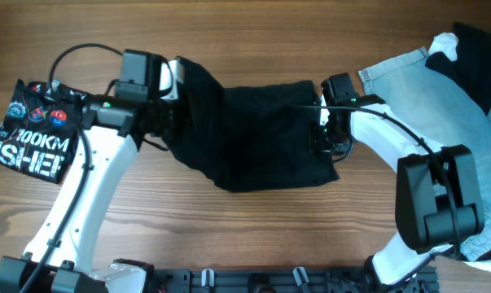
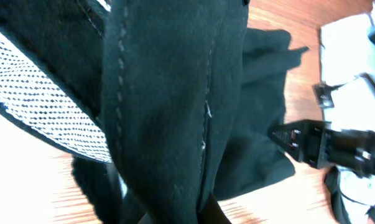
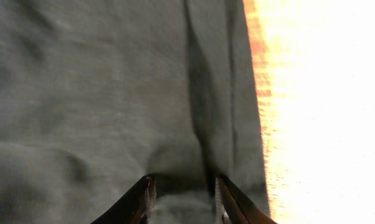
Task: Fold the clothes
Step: 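Fold the left end toward the right with the left gripper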
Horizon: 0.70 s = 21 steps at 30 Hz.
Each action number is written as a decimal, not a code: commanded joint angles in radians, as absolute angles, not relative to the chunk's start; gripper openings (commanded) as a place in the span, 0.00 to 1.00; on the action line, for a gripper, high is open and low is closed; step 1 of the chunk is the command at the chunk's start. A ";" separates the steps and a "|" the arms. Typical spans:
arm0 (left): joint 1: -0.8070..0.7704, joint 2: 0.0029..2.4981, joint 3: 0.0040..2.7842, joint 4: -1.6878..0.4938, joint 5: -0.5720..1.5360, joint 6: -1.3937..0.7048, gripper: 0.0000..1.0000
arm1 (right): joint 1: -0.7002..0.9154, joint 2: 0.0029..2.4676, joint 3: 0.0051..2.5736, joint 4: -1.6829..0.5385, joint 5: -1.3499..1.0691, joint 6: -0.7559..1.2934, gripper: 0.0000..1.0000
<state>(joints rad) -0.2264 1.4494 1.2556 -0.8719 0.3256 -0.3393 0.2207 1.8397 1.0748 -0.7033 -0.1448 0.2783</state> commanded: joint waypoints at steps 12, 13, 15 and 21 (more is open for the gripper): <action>-0.563 1.694 1.275 -0.475 0.326 -0.559 0.21 | 0.321 1.875 1.024 -0.707 -0.132 0.371 0.36; -0.570 1.699 1.275 -0.452 0.347 -0.559 0.24 | 0.318 1.874 1.028 -0.715 -0.125 0.378 0.36; -0.559 1.684 1.278 -0.375 0.386 -0.556 0.33 | 0.287 1.851 1.069 -0.769 -0.061 0.400 0.37; -0.327 1.585 1.298 -0.312 0.387 -0.554 0.53 | 0.117 1.653 1.309 -0.899 -0.057 0.325 0.39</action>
